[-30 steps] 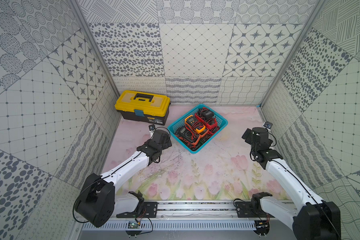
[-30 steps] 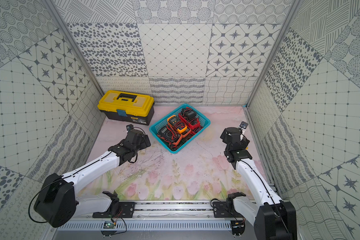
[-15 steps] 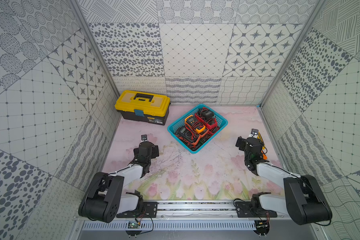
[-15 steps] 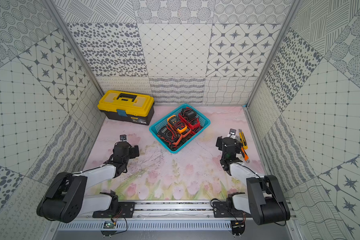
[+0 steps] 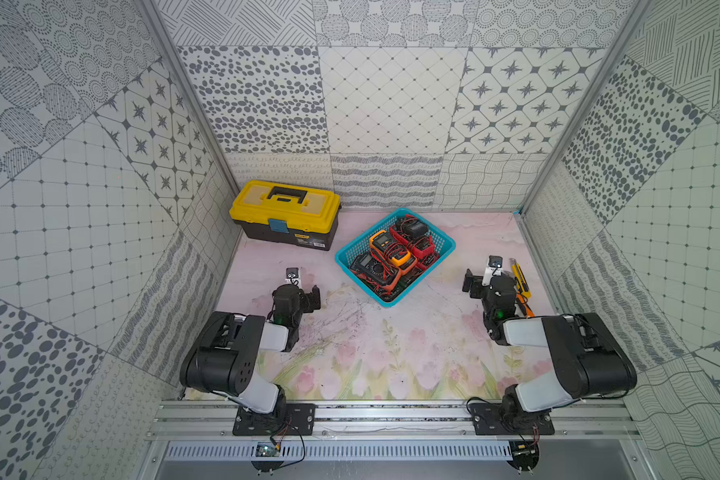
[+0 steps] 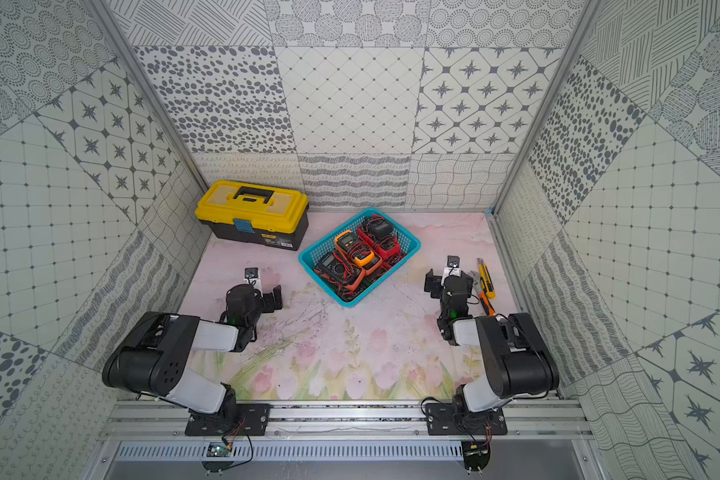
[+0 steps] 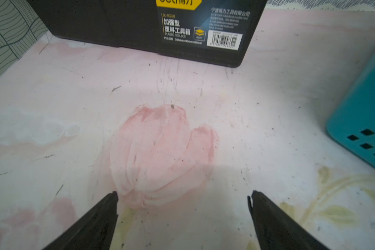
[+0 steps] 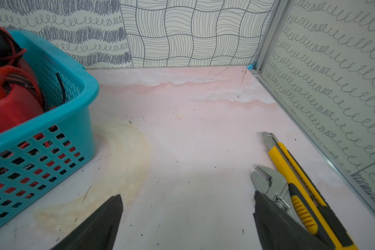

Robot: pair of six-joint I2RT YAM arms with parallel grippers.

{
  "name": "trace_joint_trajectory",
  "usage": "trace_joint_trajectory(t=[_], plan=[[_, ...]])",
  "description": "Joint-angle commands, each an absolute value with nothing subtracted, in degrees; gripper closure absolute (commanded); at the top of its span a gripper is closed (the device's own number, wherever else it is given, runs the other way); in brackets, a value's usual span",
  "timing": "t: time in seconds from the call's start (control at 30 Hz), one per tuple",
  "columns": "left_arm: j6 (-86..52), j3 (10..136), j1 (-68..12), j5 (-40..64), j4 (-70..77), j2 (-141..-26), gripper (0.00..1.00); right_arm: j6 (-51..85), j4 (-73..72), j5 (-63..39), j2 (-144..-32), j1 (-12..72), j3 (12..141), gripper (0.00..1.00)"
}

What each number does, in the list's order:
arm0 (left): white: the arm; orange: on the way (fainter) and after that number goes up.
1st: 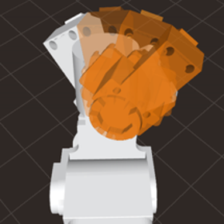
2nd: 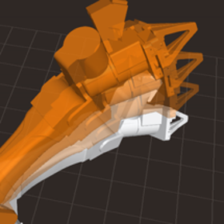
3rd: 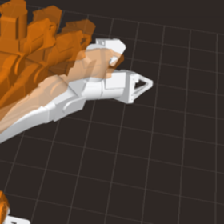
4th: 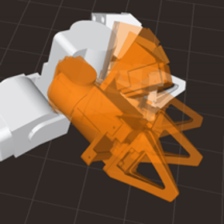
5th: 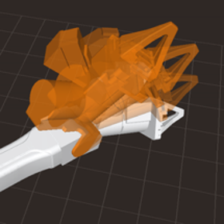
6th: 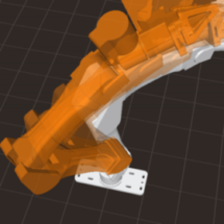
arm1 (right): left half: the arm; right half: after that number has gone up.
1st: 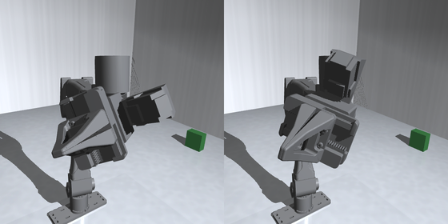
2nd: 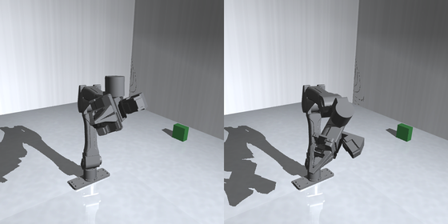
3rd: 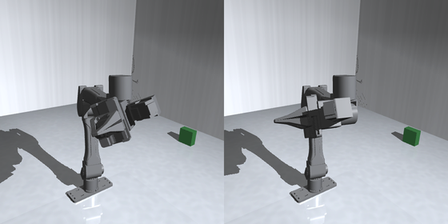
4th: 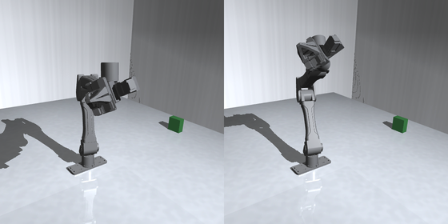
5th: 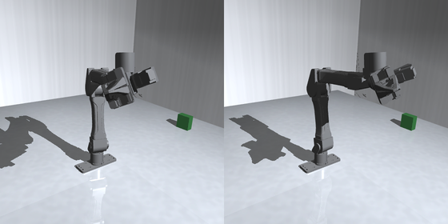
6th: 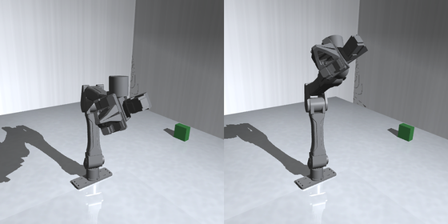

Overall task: Put the multimeter into the basket
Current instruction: Reset both arms

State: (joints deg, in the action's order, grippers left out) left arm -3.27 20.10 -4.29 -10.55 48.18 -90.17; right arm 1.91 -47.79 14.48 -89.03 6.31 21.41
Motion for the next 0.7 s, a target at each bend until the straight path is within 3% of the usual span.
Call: trace_joint_trajectory(t=[0.0,0.67], plan=[[-2.6,22.5,-3.7,-9.0,51.9,-90.7,0.01,2.9,-49.3,12.6,-89.0,4.7,22.7,0.01],[-2.8,22.7,-3.7,-9.3,51.4,-90.8,0.01,3.3,-50.0,11.8,-89.1,4.1,22.5,0.01]])
